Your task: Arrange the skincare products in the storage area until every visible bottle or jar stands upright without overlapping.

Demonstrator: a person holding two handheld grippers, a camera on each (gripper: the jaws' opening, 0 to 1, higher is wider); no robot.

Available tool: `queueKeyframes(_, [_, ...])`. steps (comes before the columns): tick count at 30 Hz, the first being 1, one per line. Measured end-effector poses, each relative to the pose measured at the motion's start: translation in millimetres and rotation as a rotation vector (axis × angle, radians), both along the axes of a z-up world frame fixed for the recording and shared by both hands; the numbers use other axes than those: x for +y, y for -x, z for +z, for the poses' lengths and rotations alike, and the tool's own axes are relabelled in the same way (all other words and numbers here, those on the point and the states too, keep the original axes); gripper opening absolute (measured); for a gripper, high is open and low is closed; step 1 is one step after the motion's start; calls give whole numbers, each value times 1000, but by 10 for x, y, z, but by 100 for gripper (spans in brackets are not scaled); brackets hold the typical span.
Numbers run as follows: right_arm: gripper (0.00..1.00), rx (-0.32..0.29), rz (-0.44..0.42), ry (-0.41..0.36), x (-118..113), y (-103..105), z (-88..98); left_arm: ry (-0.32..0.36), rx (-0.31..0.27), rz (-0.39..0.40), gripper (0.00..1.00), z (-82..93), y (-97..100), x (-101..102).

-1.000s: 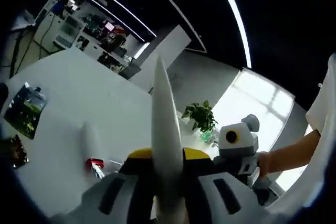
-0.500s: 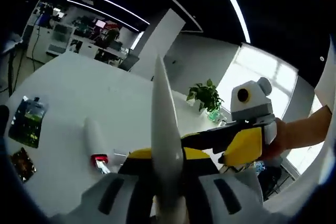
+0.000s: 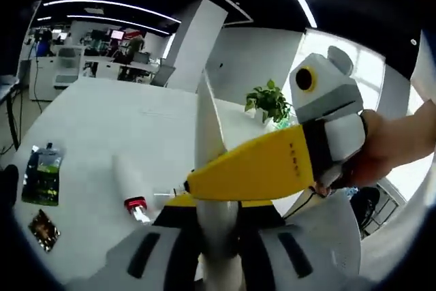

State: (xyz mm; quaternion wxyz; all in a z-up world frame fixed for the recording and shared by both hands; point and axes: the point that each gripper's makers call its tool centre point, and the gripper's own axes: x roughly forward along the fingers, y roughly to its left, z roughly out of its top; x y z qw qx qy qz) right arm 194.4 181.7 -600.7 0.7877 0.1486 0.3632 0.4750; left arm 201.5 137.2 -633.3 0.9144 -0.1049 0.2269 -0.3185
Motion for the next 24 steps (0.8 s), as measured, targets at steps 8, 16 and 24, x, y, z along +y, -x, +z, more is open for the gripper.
queueKeyframes(8, [33,-23,-6,95,-61,-19,-89,-41,9,-7,15,-60,7,-30])
queueKeyframes(16, [31,-85,33,126,-71,-33,-89,-102,-33,9,17,-78,-36,-20])
queueKeyframes(24, [31,-112,9,108,-149,-179,-16,-57,-8,38,17,-13,-78,48])
